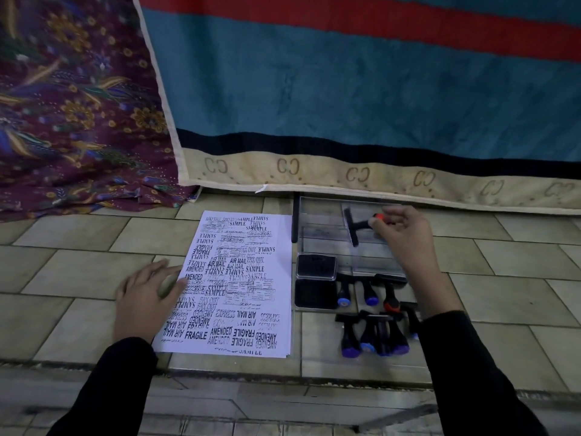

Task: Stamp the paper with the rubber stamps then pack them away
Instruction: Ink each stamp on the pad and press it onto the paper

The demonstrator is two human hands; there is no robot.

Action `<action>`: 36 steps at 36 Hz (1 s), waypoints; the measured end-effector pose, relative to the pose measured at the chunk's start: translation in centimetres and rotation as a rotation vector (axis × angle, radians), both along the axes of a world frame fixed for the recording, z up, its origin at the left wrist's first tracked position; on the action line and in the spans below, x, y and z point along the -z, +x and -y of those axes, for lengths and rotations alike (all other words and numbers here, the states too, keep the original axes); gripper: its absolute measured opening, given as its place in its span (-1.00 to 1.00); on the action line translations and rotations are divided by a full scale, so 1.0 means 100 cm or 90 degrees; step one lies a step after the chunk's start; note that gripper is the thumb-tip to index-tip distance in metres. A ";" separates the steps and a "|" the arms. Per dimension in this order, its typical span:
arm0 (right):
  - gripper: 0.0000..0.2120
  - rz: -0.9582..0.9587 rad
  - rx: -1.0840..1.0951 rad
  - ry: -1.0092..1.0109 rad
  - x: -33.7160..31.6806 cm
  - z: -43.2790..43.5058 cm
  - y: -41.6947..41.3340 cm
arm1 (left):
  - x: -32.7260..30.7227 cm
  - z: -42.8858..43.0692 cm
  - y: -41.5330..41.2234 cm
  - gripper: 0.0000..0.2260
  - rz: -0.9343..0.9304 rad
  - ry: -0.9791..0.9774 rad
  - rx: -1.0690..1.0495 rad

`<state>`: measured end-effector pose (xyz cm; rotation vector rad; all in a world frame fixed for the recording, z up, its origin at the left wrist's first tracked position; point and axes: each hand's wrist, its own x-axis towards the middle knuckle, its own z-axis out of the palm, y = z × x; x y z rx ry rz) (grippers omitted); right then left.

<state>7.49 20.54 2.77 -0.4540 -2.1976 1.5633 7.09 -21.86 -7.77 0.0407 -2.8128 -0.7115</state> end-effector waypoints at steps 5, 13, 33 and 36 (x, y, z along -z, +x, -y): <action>-0.78 -0.017 -0.082 0.090 0.003 0.019 0.033 | 0.001 0.000 0.000 -0.62 0.003 -0.007 -0.001; -0.69 -0.013 -0.244 0.288 0.016 0.057 0.059 | 0.000 -0.001 0.000 -0.62 -0.003 -0.007 -0.007; -0.73 0.034 -0.227 0.365 0.033 0.083 0.055 | -0.002 -0.002 0.001 -0.61 0.006 -0.019 -0.004; -0.74 0.036 -0.215 0.370 0.031 0.084 0.050 | -0.003 -0.002 0.002 -0.60 0.009 -0.021 -0.004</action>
